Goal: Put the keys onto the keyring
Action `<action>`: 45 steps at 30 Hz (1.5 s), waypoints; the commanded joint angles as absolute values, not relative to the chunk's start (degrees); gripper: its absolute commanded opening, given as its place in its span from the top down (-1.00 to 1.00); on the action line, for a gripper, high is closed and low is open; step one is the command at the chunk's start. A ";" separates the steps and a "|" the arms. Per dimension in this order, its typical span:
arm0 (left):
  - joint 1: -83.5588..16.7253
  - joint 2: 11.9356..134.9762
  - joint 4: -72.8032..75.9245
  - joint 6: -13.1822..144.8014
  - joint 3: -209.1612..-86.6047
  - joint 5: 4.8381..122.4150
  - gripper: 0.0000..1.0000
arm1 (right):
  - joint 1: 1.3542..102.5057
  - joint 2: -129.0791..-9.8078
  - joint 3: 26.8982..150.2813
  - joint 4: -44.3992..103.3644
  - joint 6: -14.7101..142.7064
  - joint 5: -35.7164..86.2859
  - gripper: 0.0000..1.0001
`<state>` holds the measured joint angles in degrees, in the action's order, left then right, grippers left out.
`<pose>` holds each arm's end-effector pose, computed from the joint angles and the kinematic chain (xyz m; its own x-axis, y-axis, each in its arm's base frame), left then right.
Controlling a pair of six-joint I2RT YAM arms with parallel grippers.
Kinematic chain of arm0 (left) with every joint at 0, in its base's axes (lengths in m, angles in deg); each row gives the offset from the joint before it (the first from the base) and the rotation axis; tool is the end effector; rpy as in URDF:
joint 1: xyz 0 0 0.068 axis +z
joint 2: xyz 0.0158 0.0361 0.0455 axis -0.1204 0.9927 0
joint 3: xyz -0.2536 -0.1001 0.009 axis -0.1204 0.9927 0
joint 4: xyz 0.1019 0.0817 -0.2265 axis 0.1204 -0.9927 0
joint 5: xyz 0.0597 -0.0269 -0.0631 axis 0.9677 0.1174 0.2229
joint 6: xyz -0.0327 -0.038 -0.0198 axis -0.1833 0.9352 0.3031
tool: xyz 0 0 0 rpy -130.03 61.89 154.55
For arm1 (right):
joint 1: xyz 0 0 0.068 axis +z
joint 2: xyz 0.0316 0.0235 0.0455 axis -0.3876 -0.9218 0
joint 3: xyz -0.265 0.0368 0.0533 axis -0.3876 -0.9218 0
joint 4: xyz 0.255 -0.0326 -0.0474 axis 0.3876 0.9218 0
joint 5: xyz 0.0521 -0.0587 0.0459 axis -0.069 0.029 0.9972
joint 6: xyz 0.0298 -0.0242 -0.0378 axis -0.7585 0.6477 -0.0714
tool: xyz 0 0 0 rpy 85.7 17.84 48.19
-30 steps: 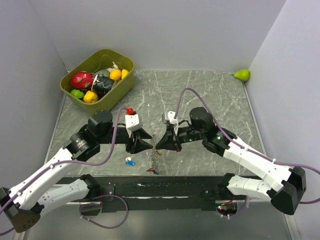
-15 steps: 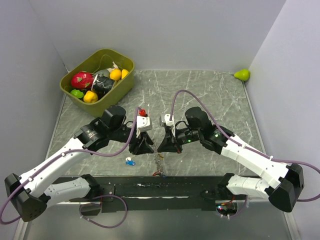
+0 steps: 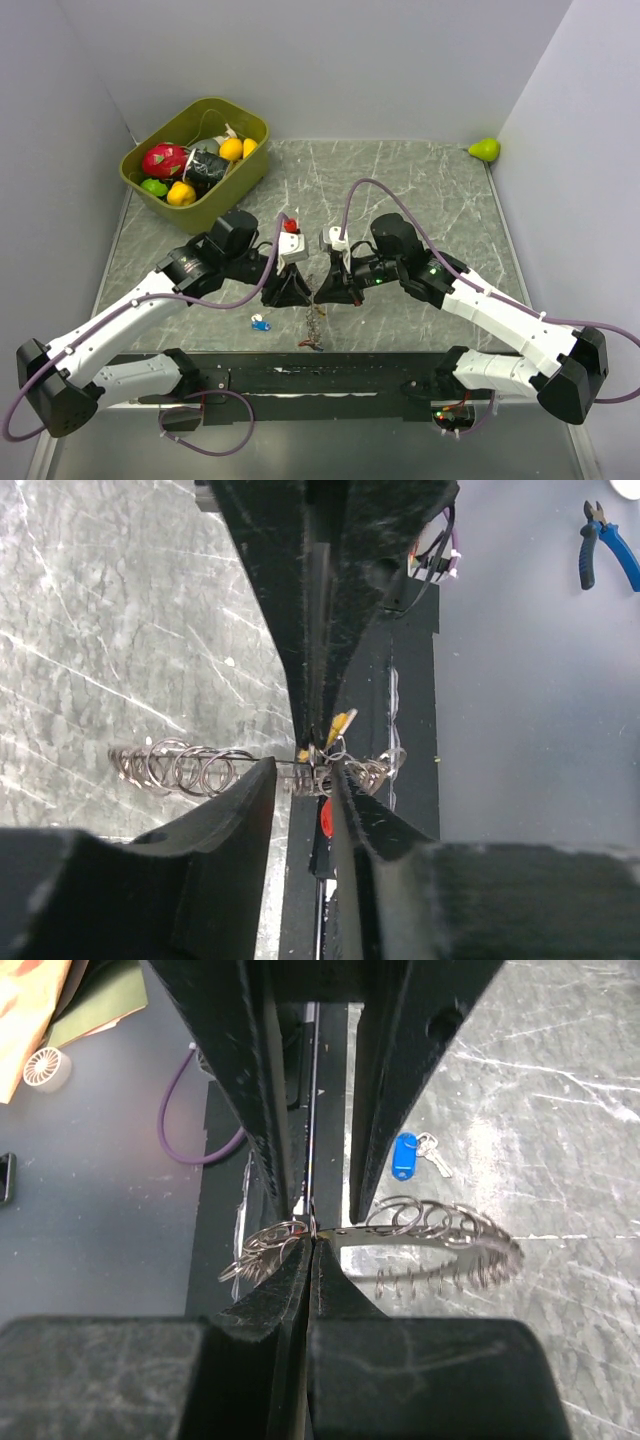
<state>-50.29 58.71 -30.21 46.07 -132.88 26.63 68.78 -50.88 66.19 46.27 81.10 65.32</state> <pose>0.1439 -0.1707 0.3345 -0.2637 0.3865 -0.8838 0.9628 0.0489 -0.2658 0.1459 0.1889 0.3235 -0.1384 -0.3162 -0.9385 -0.9839 -0.0647 0.1669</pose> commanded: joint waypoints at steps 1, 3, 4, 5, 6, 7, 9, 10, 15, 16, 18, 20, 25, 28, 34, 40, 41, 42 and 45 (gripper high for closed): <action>-50.69 60.01 -28.41 46.41 -134.60 25.83 0.42 | 68.51 -49.89 67.63 41.55 80.39 66.42 1.00; -50.69 60.62 -28.75 46.58 -134.95 26.18 0.57 | 68.51 -49.89 67.80 41.63 80.39 66.68 1.00; -50.69 60.63 -28.58 46.76 -135.04 26.36 0.74 | 68.51 -49.97 67.80 41.72 80.39 66.77 1.00; -50.60 60.54 -28.23 46.93 -134.87 26.45 0.86 | 68.51 -50.06 67.71 41.72 80.39 66.77 1.00; -50.69 60.19 -26.92 47.20 -134.69 26.54 0.96 | 68.59 -50.06 67.62 41.63 80.39 66.60 1.00; -50.69 59.93 -26.13 47.89 -133.99 26.71 0.98 | 68.51 -50.06 67.45 41.20 80.22 66.25 1.00; -50.60 58.62 -23.41 48.86 -133.29 27.06 0.98 | 68.51 -49.71 66.75 40.32 79.69 65.20 1.00; -50.69 58.00 -22.35 49.91 -132.41 27.50 0.98 | 68.51 -49.45 66.48 39.09 78.99 64.76 1.00; -50.77 52.91 -13.48 53.79 -127.67 32.15 0.98 | 68.42 -46.55 63.59 34.43 76.44 61.42 0.59; -50.69 52.20 -10.77 56.84 -126.09 32.77 0.98 | 68.42 -46.20 63.23 34.08 76.00 60.28 0.36; -50.77 50.27 -8.81 57.92 -125.02 34.70 0.98 | 68.42 -45.14 62.88 33.55 75.82 59.14 0.11; -50.86 48.68 -4.79 59.41 -122.48 36.20 0.98 | 68.33 -44.27 62.44 33.20 75.47 57.90 -0.06; -50.78 43.93 3.05 62.14 -117.21 39.72 0.98 | 68.33 -42.59 61.74 33.11 74.95 54.83 -0.30; -50.78 42.52 6.39 62.75 -115.27 40.33 0.98 | 68.24 -41.28 60.86 32.58 75.12 53.68 -0.32; -50.86 41.38 12.19 64.16 -112.72 37.18 0.98 | 68.15 -40.92 59.80 30.74 74.24 54.64 -0.29; -50.86 40.41 13.08 64.07 -112.28 35.86 0.98 | 68.15 -42.06 60.06 30.03 73.54 54.91 -0.22; -50.86 40.24 13.17 63.99 -112.19 35.77 0.98 | 68.15 -42.24 59.98 29.94 73.45 54.74 -0.21; -50.86 40.06 13.25 63.99 -111.93 35.76 0.98 | 68.07 -42.33 59.89 29.77 73.36 54.56 -0.19; -50.86 39.45 13.34 63.99 -111.92 35.15 0.98 | 68.24 -42.94 59.80 29.59 73.01 53.85 -0.13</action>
<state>-50.62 41.45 7.29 63.14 -111.53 37.21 68.49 -42.45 59.76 32.50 73.80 54.70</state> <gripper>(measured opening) 0.023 0.580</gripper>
